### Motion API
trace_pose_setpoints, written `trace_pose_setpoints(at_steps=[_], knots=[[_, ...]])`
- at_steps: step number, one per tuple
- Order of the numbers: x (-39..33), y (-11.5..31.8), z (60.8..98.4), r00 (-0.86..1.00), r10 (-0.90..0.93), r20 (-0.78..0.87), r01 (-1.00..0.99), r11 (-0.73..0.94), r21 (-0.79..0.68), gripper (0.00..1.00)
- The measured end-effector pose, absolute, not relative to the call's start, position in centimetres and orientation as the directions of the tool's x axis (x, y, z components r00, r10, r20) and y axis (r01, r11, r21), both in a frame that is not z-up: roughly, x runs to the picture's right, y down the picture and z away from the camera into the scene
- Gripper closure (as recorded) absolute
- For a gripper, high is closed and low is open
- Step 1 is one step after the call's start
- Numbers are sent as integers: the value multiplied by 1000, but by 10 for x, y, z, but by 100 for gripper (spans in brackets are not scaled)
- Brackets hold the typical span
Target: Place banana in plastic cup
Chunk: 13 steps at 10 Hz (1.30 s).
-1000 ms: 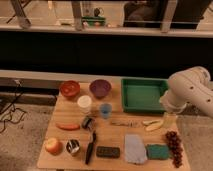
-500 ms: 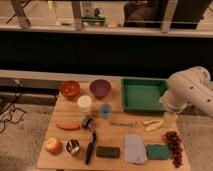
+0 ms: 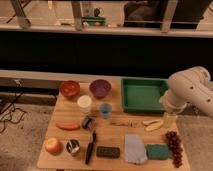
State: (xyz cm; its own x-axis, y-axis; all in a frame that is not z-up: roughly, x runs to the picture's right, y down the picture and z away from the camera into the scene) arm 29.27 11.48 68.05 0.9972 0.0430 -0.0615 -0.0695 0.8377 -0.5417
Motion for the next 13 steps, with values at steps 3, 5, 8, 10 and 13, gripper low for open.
trace_pose_setpoints(at_steps=[3,5,8,10,13], knots=[[293,115,681,997,43,-62,-70,838,-542,20],[293,116,684,997,48,-64,-75,837,-542,20],[292,109,693,996,65,-62,-88,837,-540,20],[291,104,699,995,77,-67,-101,835,-541,20],[294,106,708,993,92,-81,-121,828,-548,20]])
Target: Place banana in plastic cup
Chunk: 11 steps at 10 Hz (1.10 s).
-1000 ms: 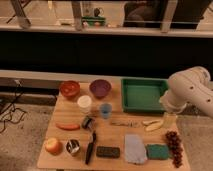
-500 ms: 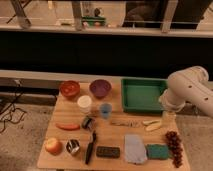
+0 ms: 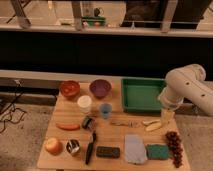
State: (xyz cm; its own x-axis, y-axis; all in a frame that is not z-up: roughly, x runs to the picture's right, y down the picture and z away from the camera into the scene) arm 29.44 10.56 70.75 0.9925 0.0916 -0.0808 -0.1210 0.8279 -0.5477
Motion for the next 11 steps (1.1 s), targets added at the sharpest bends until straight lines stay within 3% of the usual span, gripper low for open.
trace_pose_setpoints(at_steps=[4,11], knots=[[301,120,729,989,96,-111,-143,808,-571,20],[301,120,730,989,94,-113,-142,808,-572,20]])
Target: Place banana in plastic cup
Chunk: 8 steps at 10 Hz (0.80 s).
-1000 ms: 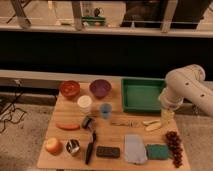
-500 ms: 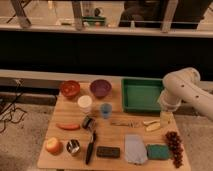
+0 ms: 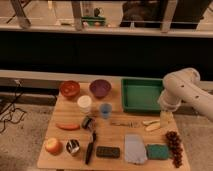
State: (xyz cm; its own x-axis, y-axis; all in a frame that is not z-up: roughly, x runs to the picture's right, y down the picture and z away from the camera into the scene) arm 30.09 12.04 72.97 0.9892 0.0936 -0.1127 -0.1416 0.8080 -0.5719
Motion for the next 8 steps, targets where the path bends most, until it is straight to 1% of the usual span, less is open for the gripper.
trace_pose_setpoints(at_steps=[1,4,8], knots=[[300,122,730,989,91,-113,-140,805,-577,20],[304,149,738,989,63,-134,-132,790,-599,20],[301,167,743,991,36,-128,-107,786,-609,20]])
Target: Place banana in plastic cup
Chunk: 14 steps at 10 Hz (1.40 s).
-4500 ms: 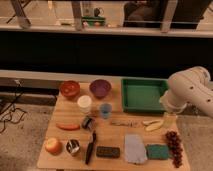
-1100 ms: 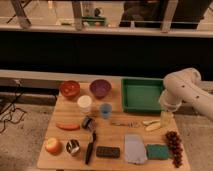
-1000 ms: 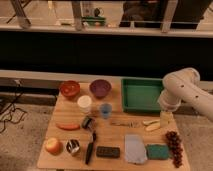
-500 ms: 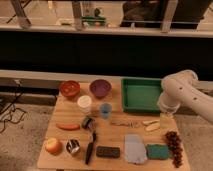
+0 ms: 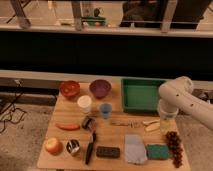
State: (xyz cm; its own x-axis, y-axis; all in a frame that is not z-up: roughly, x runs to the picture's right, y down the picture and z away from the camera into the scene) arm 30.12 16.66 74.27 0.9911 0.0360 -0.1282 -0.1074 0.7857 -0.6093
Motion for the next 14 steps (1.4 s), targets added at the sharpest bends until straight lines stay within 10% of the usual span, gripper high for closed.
trace_pose_setpoints(at_steps=[14], knots=[[317,189,794,990,28,-139,-111,765,-634,20]])
